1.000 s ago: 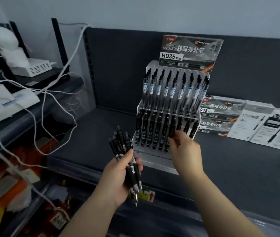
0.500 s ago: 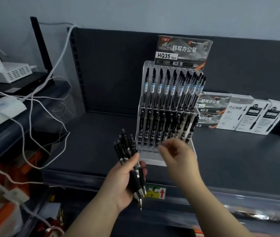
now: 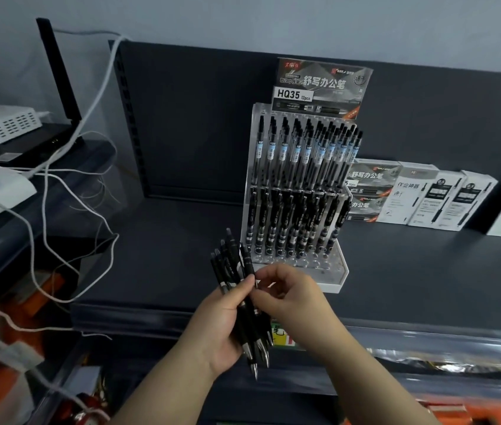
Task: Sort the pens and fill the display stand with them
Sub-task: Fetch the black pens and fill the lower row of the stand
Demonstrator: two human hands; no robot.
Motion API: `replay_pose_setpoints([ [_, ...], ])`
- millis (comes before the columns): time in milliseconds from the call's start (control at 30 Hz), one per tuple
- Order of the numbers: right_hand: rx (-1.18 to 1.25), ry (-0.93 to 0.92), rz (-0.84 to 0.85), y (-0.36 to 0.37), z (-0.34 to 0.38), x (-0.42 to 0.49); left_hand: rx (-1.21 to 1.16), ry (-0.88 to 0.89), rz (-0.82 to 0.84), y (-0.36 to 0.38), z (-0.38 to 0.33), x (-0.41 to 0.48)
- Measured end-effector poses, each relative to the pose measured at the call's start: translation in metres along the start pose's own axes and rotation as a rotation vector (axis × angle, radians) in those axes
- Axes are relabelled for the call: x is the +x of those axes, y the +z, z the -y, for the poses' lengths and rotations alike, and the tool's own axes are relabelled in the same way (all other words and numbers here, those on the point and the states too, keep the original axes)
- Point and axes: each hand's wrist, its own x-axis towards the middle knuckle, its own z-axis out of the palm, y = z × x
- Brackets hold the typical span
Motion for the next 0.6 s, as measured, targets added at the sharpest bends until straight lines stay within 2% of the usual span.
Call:
replay_pose_setpoints([
  [100, 0.094, 0.014, 0.031, -0.001, 0.0, -0.002, 0.015, 0.028, -0.019, -0.002, 0.001, 0.002],
  [300, 0.226, 0.133, -0.01, -0.002, 0.003, 0.002, 0.07, 0.113, -0.044, 0.003, 0.005, 0.001],
  [600, 0.233, 0.119, -0.08, -0.002, 0.004, 0.004, 0.08, 0.144, -0.119, 0.009, 0.012, 0.007],
])
